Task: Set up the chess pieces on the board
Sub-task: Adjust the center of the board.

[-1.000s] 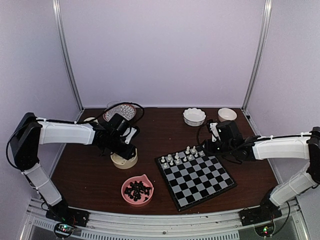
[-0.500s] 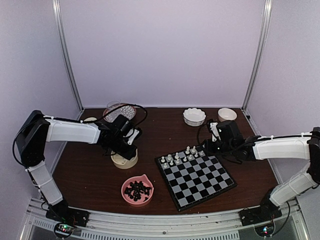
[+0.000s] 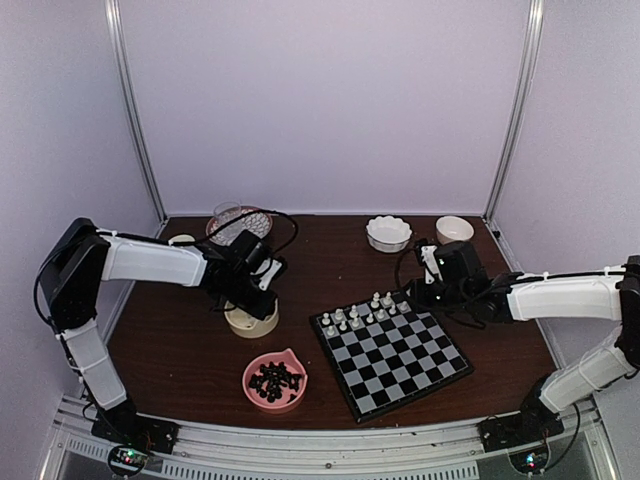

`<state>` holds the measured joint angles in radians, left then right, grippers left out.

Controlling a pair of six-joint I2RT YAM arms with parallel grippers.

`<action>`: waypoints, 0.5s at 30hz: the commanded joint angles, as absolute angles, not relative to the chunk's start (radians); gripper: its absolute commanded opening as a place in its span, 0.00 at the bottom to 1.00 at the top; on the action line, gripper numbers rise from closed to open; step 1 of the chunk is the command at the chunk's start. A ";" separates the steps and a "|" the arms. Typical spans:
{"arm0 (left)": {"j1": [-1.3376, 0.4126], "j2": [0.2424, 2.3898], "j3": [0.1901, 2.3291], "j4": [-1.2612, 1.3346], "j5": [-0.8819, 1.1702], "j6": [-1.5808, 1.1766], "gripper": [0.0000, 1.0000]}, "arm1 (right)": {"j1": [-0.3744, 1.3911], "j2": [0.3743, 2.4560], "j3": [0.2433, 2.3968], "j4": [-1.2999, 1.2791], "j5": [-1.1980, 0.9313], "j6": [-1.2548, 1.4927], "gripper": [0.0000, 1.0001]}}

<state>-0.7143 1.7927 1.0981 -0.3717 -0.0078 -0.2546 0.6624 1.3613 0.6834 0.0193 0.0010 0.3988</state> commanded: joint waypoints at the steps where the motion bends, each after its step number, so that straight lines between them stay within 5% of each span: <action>1: -0.715 1.728 1.087 -0.326 0.033 -0.269 0.15 | 0.658 1.337 0.673 0.027 0.003 0.394 0.28; 15: -0.716 1.710 1.072 -0.318 0.080 -0.273 0.18 | 0.657 1.338 0.670 0.025 0.003 0.393 0.28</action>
